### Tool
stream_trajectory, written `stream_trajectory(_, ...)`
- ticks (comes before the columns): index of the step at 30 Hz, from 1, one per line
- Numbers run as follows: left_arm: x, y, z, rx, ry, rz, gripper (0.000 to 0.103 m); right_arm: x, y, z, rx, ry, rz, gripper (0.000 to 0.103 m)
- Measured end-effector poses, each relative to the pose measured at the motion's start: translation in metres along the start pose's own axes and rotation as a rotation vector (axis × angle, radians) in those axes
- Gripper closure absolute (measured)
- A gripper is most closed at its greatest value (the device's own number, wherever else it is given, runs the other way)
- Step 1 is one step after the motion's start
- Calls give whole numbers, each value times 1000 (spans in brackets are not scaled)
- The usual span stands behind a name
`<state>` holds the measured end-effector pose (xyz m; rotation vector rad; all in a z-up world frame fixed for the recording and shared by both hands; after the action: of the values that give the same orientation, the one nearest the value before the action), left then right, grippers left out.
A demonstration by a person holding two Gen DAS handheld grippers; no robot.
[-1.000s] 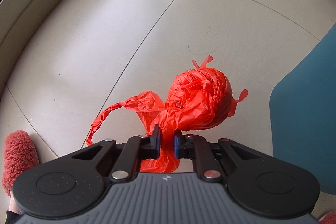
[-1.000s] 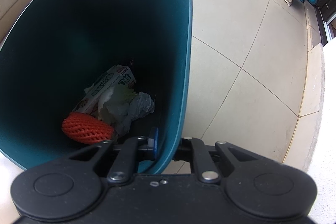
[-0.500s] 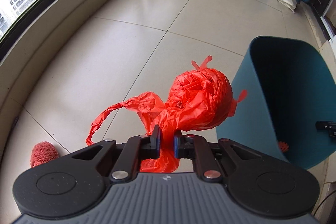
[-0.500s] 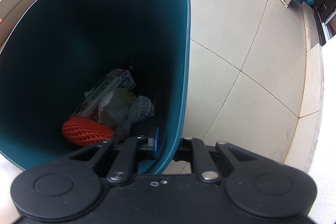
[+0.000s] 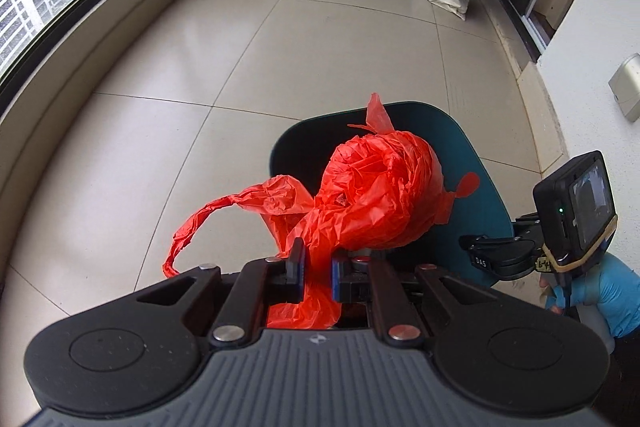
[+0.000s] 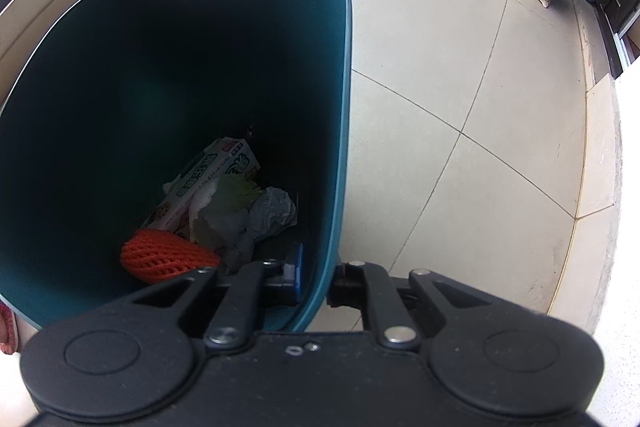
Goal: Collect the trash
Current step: 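Lift the red plastic bag with the left tool into the bin and release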
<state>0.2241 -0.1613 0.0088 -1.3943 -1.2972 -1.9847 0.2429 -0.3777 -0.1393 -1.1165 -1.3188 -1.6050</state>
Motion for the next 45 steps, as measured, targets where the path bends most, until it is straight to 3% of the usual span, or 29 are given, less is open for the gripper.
stream_trajectory(5,-47,19,-31,-39,-58,46,92,3,3,-8,-23,27,6,91)
stream_trajectory(7,-64,24,-40,-65,-47,62,92,4,4,-9,-18,27,5,91)
stream_trajectory(17,-142,15,-53,-75,-65,194,92,7,3,-7,-7,29,4,91)
stream_trajectory(26,-150,12,-53,-66,-103,180,88,8,3,-7,-9,36,6,90)
stream_trajectory(32,-146,11,-52,-67,-129,142,71,9,5,-8,-15,36,7,90)
stream_trajectory(34,-138,10,-49,-69,-131,110,59,9,6,-8,-20,35,9,90)
stream_trajectory(36,-125,8,-46,-54,-140,60,36,9,7,-8,-20,35,10,90)
stream_trajectory(43,-79,0,-30,-42,-135,-37,32,9,7,-8,-19,32,13,89)
stream_trajectory(45,-66,-5,-22,-30,-123,-63,24,6,7,-8,-18,30,15,89)
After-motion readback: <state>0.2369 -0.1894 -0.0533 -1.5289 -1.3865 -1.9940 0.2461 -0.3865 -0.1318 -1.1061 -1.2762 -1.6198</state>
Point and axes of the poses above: each gripper's, at about its wrist camera, not at the fingertips, and x roughly against the way its jaws point, z to its left, y to its top, the point moved 1 cm from there along -x, roughly the way its jaws point, and after that the axes turned 15 degrees about -x, right-handed, at the moved point
